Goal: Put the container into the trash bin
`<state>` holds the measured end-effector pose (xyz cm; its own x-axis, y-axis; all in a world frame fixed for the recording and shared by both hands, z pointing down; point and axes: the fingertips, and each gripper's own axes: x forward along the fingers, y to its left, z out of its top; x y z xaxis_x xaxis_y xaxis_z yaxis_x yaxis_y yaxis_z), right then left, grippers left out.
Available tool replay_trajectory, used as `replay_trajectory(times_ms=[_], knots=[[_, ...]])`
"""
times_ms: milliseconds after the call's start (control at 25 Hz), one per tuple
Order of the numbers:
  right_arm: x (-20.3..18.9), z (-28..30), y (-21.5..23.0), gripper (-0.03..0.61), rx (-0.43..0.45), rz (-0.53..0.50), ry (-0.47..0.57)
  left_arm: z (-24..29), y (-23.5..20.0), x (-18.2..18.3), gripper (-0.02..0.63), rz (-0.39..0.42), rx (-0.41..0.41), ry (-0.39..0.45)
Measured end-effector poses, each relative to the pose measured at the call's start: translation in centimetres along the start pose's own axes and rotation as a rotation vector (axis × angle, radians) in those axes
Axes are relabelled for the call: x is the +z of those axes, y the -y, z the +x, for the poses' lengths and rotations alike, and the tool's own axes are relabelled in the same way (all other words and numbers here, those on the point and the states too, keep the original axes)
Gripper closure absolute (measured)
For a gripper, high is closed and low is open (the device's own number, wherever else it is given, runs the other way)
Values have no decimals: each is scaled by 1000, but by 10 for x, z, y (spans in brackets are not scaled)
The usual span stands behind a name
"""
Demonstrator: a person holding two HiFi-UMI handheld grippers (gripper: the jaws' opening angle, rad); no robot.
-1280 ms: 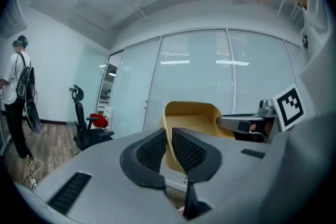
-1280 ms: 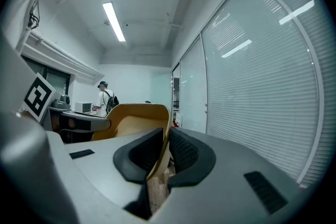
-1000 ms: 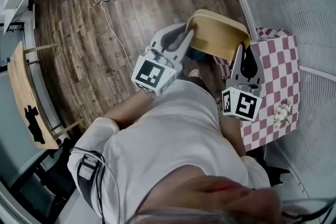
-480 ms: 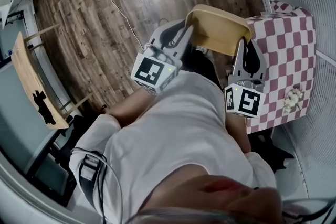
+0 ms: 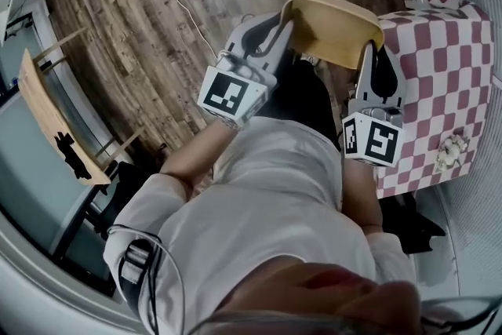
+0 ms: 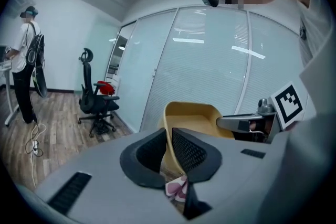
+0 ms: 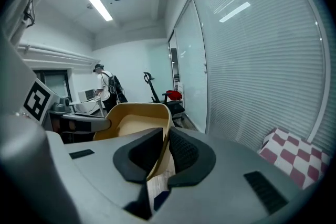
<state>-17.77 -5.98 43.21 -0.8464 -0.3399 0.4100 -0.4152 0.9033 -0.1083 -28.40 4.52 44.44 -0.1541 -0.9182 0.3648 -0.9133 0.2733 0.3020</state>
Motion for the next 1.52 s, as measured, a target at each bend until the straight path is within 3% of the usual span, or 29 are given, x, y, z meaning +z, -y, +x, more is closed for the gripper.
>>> replay_trajectory(times_ms=[480,880,1080,1320,1480,1520], knots=[[-182,81,17,520,-31,88,-137,68,-63,-170,555,-57,31,-159],[-341,144,36,520,-96,98,-260,125,-108,-319,557,-43,42,-261],[-416,170,46,522,-104,96,-308,149,-126,-393,557,-108,70,-294],[-469,192,56,522,-118,83,-342,174,-139,-446,557,-97,83,-348],[-481,194,56,520,-129,78,-328,174,-142,-457,555,-99,72,-356],[-481,188,57,489,-135,80,-323,171,-138,-457,554,-93,70,-360]])
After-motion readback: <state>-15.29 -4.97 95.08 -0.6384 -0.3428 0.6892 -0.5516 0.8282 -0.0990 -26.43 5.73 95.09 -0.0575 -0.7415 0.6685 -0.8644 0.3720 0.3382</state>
